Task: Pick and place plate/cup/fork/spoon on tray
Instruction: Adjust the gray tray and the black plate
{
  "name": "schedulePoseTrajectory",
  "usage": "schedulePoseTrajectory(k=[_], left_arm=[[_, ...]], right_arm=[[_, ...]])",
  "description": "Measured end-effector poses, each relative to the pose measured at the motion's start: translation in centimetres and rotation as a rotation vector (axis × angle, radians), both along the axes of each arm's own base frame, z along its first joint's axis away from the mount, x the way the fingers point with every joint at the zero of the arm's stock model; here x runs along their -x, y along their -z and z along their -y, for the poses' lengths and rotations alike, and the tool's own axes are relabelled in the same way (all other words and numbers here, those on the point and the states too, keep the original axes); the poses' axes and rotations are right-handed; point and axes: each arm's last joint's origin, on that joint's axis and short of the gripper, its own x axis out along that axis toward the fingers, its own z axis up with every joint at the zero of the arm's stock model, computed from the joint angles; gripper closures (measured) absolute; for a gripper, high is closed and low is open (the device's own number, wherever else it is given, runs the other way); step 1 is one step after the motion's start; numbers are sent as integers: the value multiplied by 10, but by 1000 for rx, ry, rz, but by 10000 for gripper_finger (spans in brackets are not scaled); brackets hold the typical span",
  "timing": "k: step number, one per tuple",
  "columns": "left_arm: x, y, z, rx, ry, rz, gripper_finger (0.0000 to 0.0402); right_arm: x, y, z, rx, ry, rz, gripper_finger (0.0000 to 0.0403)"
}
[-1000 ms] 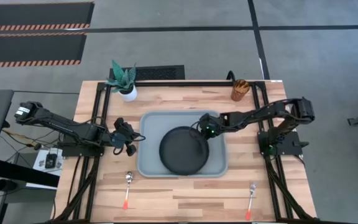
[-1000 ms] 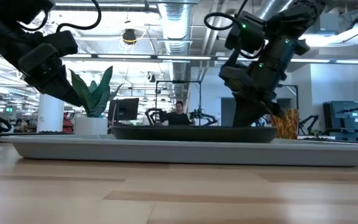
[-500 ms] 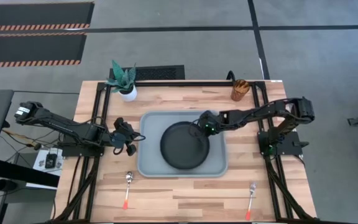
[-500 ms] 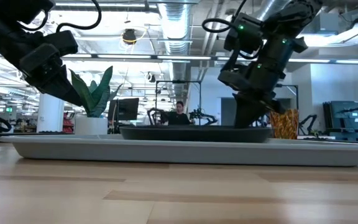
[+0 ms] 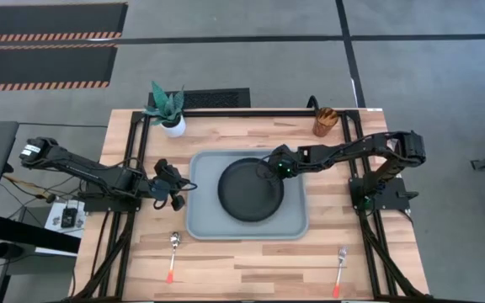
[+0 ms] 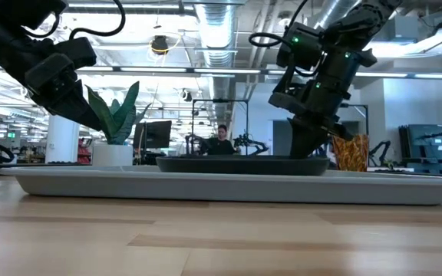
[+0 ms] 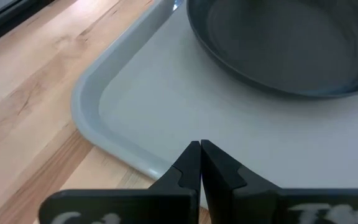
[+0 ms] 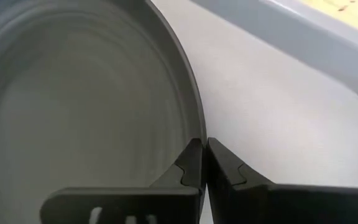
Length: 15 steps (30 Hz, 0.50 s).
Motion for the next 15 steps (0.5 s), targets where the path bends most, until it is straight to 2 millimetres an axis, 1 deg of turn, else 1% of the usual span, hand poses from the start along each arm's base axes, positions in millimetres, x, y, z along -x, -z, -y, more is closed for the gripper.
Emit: schedulePoseTrajectory(k=[15], left_arm=[[0,0,0,1,0,0,401]], right_arm=[[2,1,-4,-30,-17,-21,377]])
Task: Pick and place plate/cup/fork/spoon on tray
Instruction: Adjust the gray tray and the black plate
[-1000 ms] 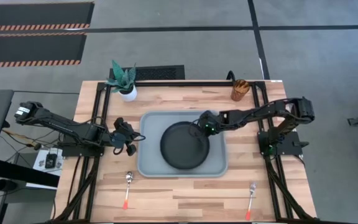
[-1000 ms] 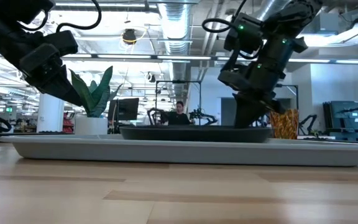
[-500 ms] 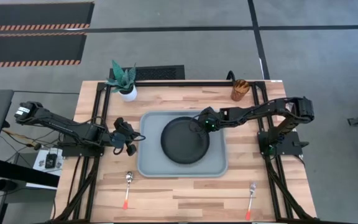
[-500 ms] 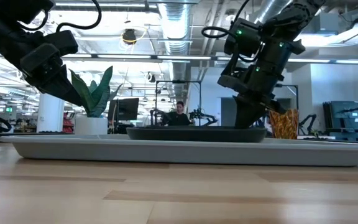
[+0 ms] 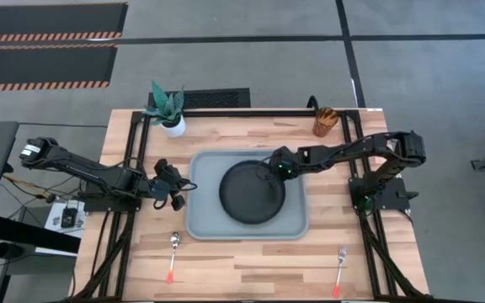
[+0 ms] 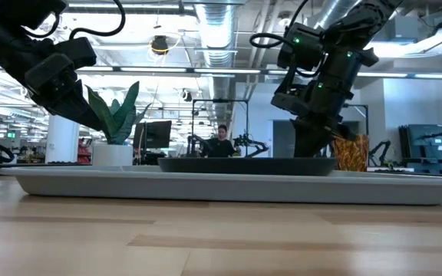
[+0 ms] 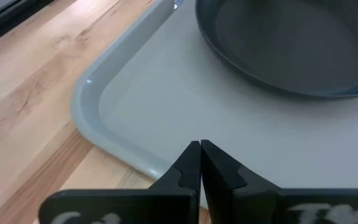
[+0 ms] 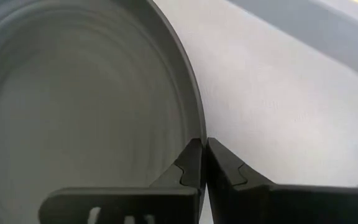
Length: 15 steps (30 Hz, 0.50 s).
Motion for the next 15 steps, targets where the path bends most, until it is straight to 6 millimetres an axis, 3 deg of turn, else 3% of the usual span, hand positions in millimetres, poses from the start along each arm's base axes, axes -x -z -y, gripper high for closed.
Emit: schedulePoseTrajectory(k=[15], left_arm=[[0,0,0,1,0,0,401]], right_arm=[[1,1,-3,-12,0,-15,361]])
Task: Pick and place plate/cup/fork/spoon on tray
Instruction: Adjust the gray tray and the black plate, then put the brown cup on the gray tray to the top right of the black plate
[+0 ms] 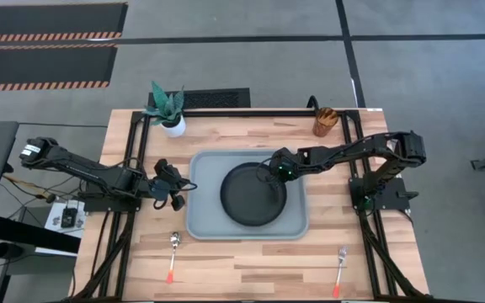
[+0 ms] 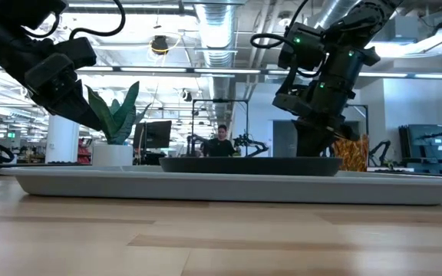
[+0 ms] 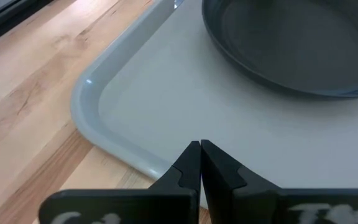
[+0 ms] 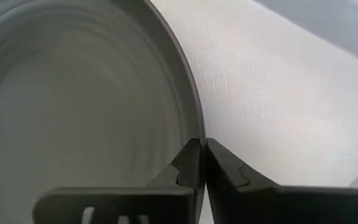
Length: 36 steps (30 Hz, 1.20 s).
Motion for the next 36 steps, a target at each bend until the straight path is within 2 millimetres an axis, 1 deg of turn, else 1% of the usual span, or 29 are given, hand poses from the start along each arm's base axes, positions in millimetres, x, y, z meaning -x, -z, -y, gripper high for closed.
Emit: schedulePoseTrajectory(k=[5,10,13,15,18,20,22,24,25,27,31,36], left_arm=[[0,0,0,-9,8,-5,401],[0,0,0,-9,19,-10,401],[0,0,0,-10,26,-12,401],[-1,0,1,-9,29,0,401],[-2,5,2,15,71,52,401],[-2,11,3,40,100,88,401],[-1,15,3,58,117,137,402],[0,18,3,72,146,197,401],[1,19,4,78,161,226,401],[1,18,4,86,194,282,401],[2,13,4,81,218,339,402],[1,4,4,37,220,415,401]], right_arm=[[0,0,0,17,-27,-3,330],[-2,-9,1,45,-66,13,302],[-9,-21,1,82,-126,39,286],[-8,-32,1,106,-185,5,278],[-6,-55,1,173,-297,0,286],[4,-70,1,227,-357,-21,312],[17,-81,1,283,-414,-41,350],[31,-90,4,332,-422,-50,386],[39,-94,7,344,-417,-56,391],[54,-99,15,349,-391,-73,384],[82,-102,38,384,-240,-170,346],[100,-99,73,409,-133,-287,283]])
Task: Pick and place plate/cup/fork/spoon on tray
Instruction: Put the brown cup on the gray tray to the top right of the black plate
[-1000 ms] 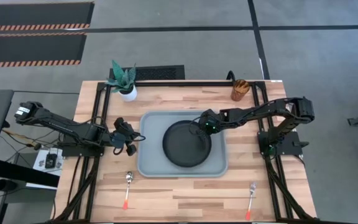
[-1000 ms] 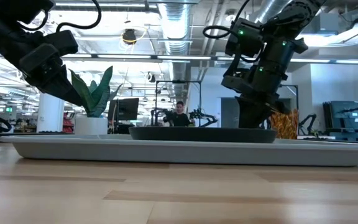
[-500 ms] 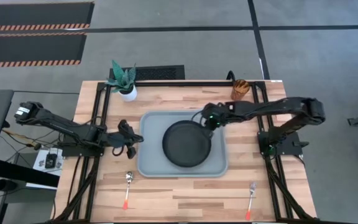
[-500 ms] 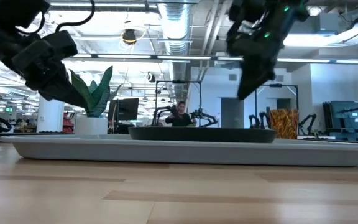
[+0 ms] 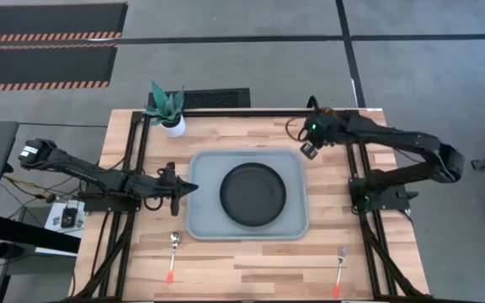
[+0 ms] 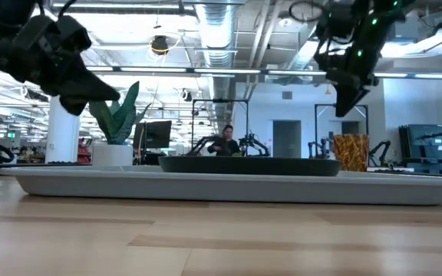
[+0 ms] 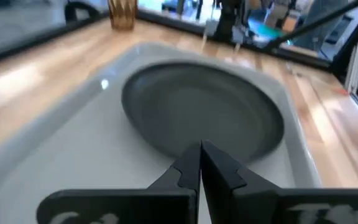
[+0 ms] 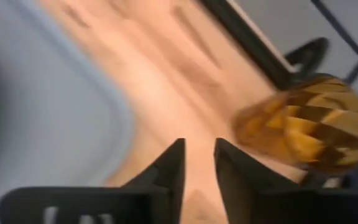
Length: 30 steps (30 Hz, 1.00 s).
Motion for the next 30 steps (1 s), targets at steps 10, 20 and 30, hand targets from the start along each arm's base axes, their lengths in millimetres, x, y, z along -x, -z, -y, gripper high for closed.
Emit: schedulePoseTrajectory(k=[10,20,30], left_arm=[[-1,-3,-8,-80,-127,19,401],[-1,-3,-10,-81,-140,18,401],[0,2,-10,-83,-133,-25,401]], right_arm=[[19,24,52,-42,102,-174,146],[22,26,63,-22,76,-179,177],[18,48,71,-128,48,-240,322]])
